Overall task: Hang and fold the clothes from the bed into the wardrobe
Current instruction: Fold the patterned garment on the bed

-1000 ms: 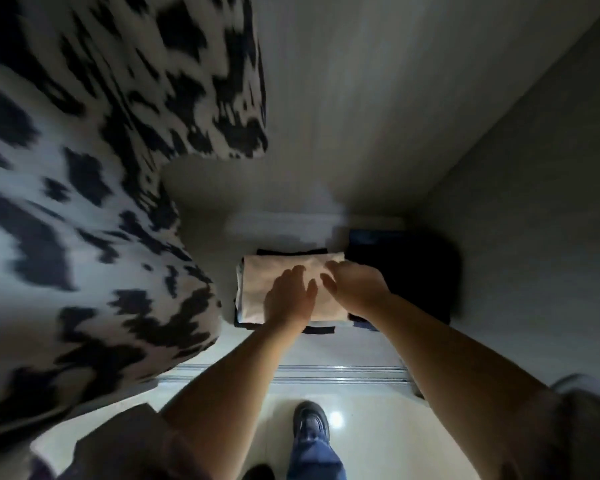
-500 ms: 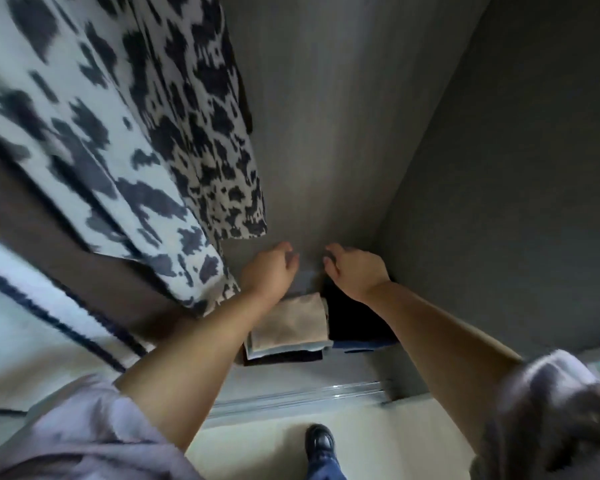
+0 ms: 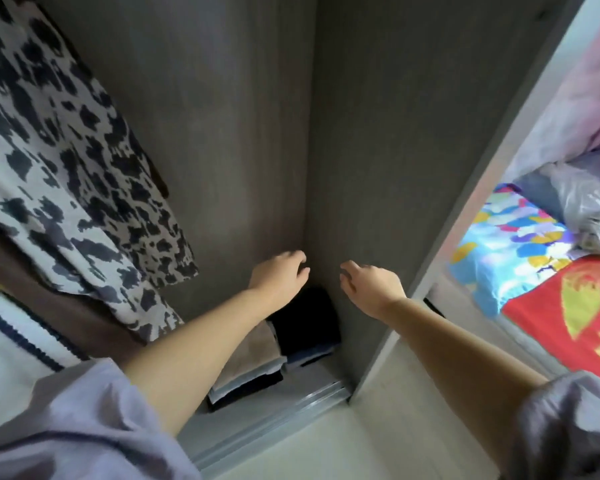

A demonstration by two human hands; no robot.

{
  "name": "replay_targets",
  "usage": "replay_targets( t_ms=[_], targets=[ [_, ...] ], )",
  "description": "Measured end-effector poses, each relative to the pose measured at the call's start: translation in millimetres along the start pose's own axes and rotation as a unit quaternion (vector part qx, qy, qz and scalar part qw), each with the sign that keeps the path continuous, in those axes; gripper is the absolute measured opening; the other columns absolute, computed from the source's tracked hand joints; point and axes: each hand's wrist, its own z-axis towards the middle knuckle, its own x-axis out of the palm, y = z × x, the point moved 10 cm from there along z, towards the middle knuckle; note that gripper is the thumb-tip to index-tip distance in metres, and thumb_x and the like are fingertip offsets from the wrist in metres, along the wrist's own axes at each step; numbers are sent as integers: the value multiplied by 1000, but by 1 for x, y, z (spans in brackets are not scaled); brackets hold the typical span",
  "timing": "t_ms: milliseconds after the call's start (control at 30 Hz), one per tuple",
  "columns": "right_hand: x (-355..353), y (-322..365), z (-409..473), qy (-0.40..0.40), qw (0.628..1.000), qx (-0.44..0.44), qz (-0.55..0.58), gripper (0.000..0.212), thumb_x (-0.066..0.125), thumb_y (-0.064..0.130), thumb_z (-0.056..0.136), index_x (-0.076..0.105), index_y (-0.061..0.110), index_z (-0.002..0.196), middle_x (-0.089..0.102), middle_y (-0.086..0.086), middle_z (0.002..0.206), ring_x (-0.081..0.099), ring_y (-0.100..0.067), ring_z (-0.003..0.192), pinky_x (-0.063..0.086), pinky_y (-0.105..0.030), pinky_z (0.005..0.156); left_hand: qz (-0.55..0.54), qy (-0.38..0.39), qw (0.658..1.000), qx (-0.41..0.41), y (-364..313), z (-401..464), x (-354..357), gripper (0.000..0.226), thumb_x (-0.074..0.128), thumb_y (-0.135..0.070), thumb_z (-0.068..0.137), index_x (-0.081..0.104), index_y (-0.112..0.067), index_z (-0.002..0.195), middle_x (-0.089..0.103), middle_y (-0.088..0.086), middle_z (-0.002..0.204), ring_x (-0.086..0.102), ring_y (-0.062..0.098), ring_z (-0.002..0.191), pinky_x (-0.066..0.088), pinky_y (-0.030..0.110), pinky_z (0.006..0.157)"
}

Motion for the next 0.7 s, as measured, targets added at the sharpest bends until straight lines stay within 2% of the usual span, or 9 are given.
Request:
replay_targets(
  t_ms=[133,233,367,500,700],
  targets=[
    [-22,-84,-53,-2,998,59,-23,35,29,40,101,52,20,118,66,-5,113,64,-32,100,47,-38,80,-13,22,998,64,-99,4,25,29,42,-37,98,54,-21,119,60,-1,108,59,23,98,45,32,75],
    [-40,-160,-107,-2,993,113,-25,35,29,38,101,56,16,107,66,-8,111,63,-33,97,46,-34,72,2,35,991,130,-192,0,50,30,40,-38,98,55,-19,117,61,1,112,58,25,104,45,33,78],
    [-61,-268,-198,-2,981,193,-37,32,31,35,101,57,17,110,67,-6,110,65,-31,99,44,-32,72,-8,63,980,189,-319,-13,88,32,40,-39,98,56,-17,116,60,5,119,57,28,110,45,34,81],
    [-79,-371,-287,-3,963,262,-60,36,29,36,102,58,14,110,66,-6,103,65,-30,89,42,-31,61,-16,86,968,235,-434,-26,127,33,40,-40,98,58,-15,112,61,7,116,56,28,110,45,36,85],
    [-92,-486,-374,-3,934,355,-49,34,31,36,102,57,14,104,64,-7,99,63,-28,86,43,-30,59,37,94,927,361,-574,-42,170,40,36,-42,99,53,-15,123,56,8,123,52,26,115,43,36,92]
  ],
)
